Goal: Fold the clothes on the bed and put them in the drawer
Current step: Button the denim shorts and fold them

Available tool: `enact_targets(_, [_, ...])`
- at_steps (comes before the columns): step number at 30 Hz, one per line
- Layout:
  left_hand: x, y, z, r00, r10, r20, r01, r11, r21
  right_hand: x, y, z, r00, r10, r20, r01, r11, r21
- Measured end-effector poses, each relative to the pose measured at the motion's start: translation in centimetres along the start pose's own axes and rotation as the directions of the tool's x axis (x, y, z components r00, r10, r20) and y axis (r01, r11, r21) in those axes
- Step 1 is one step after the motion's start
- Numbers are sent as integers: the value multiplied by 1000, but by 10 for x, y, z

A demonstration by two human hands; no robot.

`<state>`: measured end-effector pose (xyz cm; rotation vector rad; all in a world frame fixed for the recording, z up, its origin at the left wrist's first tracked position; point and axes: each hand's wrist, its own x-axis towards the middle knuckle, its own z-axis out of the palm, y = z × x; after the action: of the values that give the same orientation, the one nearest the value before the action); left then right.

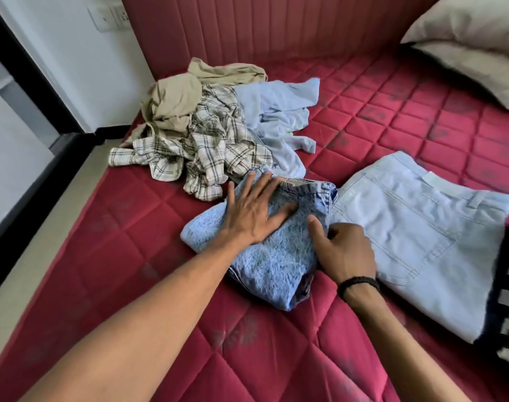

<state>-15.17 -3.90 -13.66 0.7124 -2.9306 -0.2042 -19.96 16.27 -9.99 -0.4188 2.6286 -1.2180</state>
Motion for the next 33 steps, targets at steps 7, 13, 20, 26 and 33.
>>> enact_targets(7, [-34, 2, 3, 899, -438, -18, 437, 899, -28, 12, 14, 14, 984, 6, -176, 19, 990, 139])
enact_targets(13, [-55, -20, -30, 848, -529, 19, 529, 848, 6, 9, 6, 16, 961, -199, -193, 149, 958, -244])
enact_targets(20, [-75, -72, -81, 777, -439, 451, 628, 595, -502, -29, -27, 31, 833, -553, 15, 489, 724, -486])
enact_targets(26, [-100, -19, -142, 945, -160, 287, 295, 798, -526, -48, -61, 15, 880, -160, 447, 165, 986, 27])
enact_targets(33, [-137, 103, -227, 933, 232, 276, -71, 868, -492, -71, -99, -110, 560, -247, 791, -598, 540, 592])
